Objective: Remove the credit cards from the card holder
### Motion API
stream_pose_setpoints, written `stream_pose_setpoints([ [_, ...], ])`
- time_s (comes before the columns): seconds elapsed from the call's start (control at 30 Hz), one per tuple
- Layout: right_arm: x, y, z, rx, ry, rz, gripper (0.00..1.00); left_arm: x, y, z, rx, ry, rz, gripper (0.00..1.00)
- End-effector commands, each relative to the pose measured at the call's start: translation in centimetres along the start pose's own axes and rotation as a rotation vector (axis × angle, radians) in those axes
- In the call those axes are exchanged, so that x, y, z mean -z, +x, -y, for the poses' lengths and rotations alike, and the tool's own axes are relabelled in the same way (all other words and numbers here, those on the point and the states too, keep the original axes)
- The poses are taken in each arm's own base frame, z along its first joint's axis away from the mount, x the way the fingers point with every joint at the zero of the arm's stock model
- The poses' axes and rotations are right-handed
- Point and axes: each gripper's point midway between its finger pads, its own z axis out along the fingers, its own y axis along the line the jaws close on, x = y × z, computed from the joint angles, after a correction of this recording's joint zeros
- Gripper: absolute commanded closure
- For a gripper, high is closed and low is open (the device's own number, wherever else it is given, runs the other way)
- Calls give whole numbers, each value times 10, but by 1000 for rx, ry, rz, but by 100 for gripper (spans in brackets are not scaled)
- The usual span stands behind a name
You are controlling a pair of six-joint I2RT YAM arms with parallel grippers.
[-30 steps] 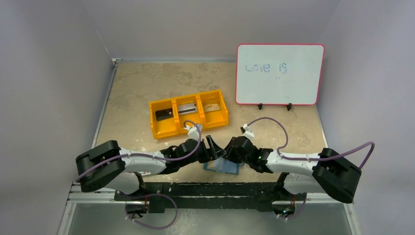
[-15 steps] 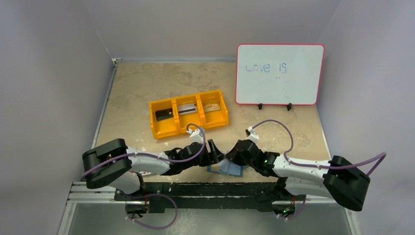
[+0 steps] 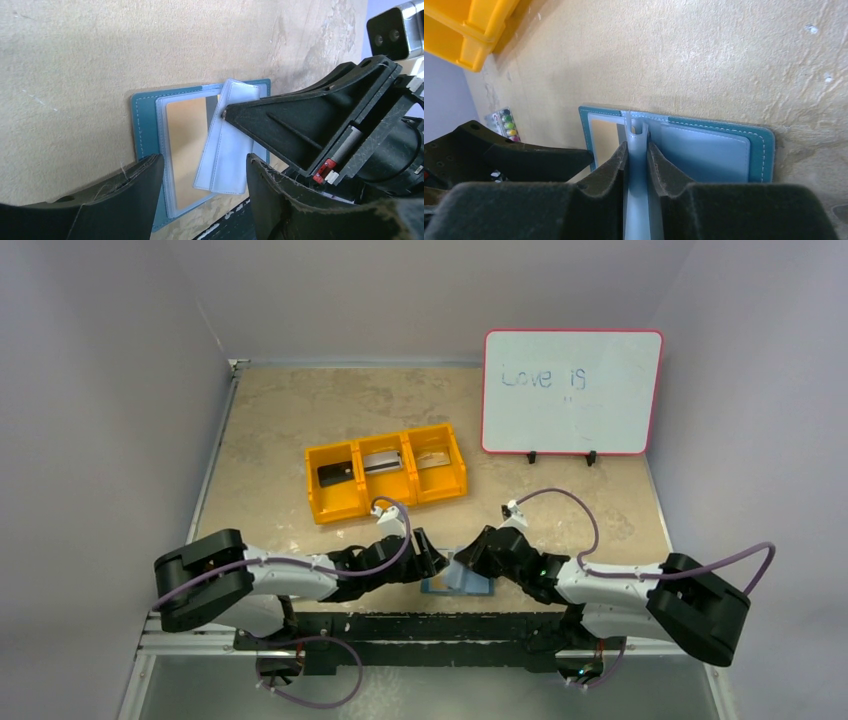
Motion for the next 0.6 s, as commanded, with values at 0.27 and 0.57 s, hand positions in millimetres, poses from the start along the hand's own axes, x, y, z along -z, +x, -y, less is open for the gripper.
stream_pose_setpoints([
  [0.27,-2,1,-34,-4,-151,-22,83,23,-38,25,-59,-7,164,38],
  [0.57,-10,7,-29,-35,-160,-48,83,8,-4,29,28,114,49,38],
])
